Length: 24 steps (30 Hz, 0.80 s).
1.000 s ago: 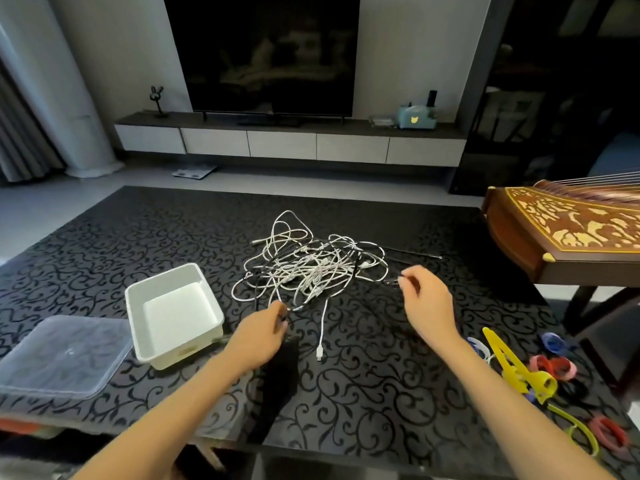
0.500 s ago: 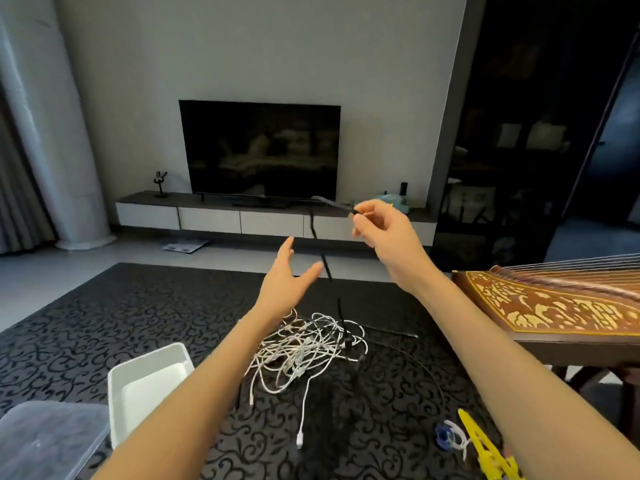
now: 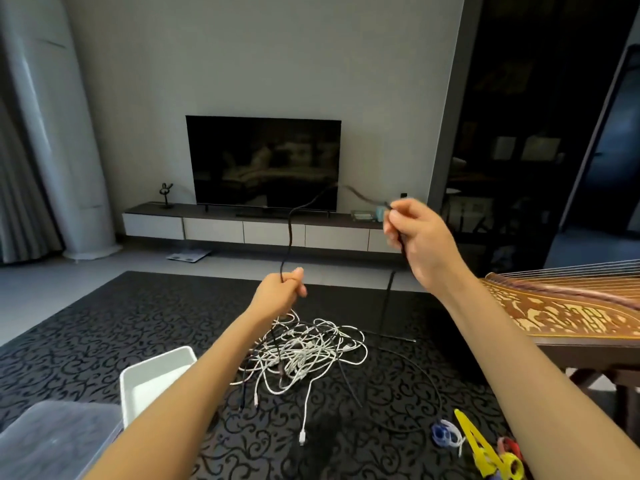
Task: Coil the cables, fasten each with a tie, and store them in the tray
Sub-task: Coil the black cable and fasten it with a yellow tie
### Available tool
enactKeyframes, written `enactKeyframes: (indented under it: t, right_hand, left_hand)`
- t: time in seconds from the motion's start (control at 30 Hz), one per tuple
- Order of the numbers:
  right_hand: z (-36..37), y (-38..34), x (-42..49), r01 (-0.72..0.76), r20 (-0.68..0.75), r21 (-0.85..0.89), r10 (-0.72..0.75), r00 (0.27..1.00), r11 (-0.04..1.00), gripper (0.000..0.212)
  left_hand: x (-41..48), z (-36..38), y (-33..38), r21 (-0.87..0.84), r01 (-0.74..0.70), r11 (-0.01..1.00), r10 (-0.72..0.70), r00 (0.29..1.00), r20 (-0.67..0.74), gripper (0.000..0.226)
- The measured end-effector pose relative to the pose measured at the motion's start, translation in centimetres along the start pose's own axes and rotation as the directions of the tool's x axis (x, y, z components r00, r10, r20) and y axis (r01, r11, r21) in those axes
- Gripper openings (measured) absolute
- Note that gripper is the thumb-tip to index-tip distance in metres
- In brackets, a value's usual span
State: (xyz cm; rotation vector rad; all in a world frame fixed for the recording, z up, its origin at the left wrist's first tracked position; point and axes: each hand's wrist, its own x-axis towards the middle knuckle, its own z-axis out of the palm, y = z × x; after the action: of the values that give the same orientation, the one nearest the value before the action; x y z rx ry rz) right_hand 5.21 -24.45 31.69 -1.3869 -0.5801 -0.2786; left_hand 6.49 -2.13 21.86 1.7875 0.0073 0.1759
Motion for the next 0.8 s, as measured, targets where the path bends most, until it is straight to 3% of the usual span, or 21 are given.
enactKeyframes:
  t: [0.07,0.13,0.2,0.23,0.3,0.4,0.47,0.53,0.63,0.7,0.73,0.8]
  right_hand:
    - [-1.8,3.4,-1.5,-0.228,-0.101,-0.338,0.205,0.973,0.913,0.024]
    - [-2.9,7.1,-4.0,-0.43,-0.126,-0.6,0.451,0.884,0.674,0.018]
    - [-3.0,9.4,-6.4,-0.416,-0.115,-0.775,0.541,0.833,0.475,0.018]
    - [-2.6,9.9,-7.2,-0.388,-0.108,-0.805,0.533,0.839,0.448,0.034]
    - [-1.2,9.8,-8.0,-0.337,-0.066,-0.782,0.468,0.881,0.524,0.062]
    - [1.6,8.9,-7.7,-0.102,0.081,-0.787,0.266,0.961,0.608,0.073]
    - [3.2,8.6,-7.4,0.074,0.2,-0.83,0.17,0.965,0.552,0.064]
    - [4.0,8.4,-7.3,0.153,0.256,-0.851,0.142,0.956,0.503,0.048]
    - [3.6,7.6,-7.3,0.113,0.238,-0.788,0.129,0.963,0.605,0.018]
    - [2.9,6.7,-7.8,-0.055,0.256,-0.62,0.268,0.929,0.782,0.017]
    - [2.8,6.4,-8.1,-0.133,0.275,-0.554,0.331,0.903,0.822,0.02]
    - [2.4,6.2,-8.7,-0.099,0.274,-0.647,0.351,0.895,0.756,0.019]
  left_hand:
    - [-0.5,-1.6,-0.8,-0.045,0.061,0.997,-0.066,0.991,-0.118,0.039]
    - [-1.1,-3.0,-1.1,-0.06,0.091,0.994,-0.098,0.987,-0.128,0.027]
    - [-1.9,-3.5,-0.9,-0.044,0.141,0.989,-0.142,0.99,-0.021,0.022]
    - [-2.4,-3.5,-0.9,-0.045,0.163,0.986,-0.161,0.986,0.047,0.024]
    - [-3.1,-3.3,-0.6,0.005,0.127,0.992,-0.126,0.981,0.146,0.029]
    - [-4.4,-2.4,-0.1,0.084,0.012,0.996,-0.033,0.968,0.251,0.03]
    - [-4.9,-1.6,0.4,0.111,-0.056,0.992,0.018,0.947,0.322,0.027]
    - [-5.5,-1.1,0.8,0.16,-0.102,0.982,0.04,0.935,0.352,0.024]
    - [-6.0,-1.4,0.8,0.26,-0.158,0.953,0.053,0.928,0.368,0.021]
    - [-6.2,-1.6,0.3,0.436,-0.222,0.872,0.088,0.948,0.307,0.024]
    - [-6.3,-1.6,-0.1,0.554,-0.267,0.789,0.147,0.956,0.252,0.028]
    - [-6.6,-1.3,-1.1,0.752,-0.376,0.541,0.346,0.915,0.208,0.03]
